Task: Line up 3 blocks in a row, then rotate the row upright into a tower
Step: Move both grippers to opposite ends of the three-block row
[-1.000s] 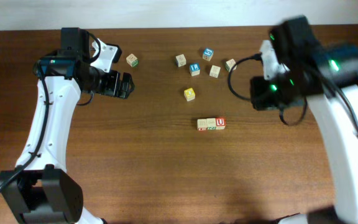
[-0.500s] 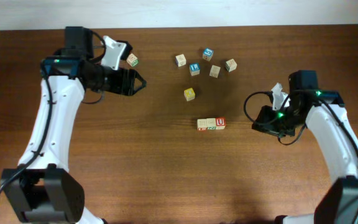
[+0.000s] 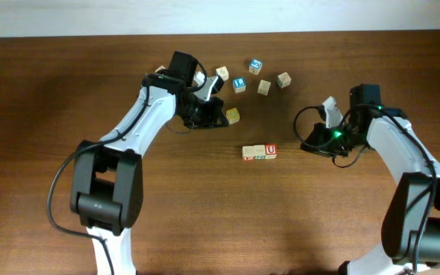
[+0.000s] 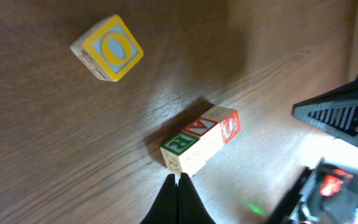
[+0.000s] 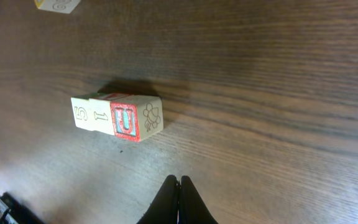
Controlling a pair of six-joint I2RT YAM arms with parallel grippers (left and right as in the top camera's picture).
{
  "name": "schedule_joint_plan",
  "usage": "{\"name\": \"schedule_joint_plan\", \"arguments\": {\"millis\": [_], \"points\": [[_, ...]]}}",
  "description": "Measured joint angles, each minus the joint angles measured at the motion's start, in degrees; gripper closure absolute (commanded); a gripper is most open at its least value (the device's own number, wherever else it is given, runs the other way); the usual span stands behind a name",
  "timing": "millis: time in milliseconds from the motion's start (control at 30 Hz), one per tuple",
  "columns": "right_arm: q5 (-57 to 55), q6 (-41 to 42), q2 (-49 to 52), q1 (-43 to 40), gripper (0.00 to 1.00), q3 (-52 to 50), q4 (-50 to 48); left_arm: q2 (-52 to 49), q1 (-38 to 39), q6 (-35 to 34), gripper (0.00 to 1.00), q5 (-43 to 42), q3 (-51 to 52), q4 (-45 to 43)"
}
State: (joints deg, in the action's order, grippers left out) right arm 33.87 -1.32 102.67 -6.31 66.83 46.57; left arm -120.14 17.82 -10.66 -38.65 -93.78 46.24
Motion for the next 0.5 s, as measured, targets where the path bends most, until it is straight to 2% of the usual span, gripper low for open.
{"name": "schedule_joint_plan", "arguments": {"millis": [100, 233, 500], "points": [[1.38, -1.01, 1.77, 0.00, 0.96, 0.00, -1.20, -2.43, 0.00, -1.77, 1.00, -1.66, 0.02, -0.37], [2.05, -1.79, 3.02, 0.00, 0.96, 0.00, -1.42, -3.21, 0.00, -4.42, 1.00, -3.89, 2.12, -5.44], [2.25, -1.68, 3.58, 0.00, 0.96, 0.00, -2.67, -3.21, 0.00, -13.86, 1.00, -6.16, 17.27, -25.79]]}}
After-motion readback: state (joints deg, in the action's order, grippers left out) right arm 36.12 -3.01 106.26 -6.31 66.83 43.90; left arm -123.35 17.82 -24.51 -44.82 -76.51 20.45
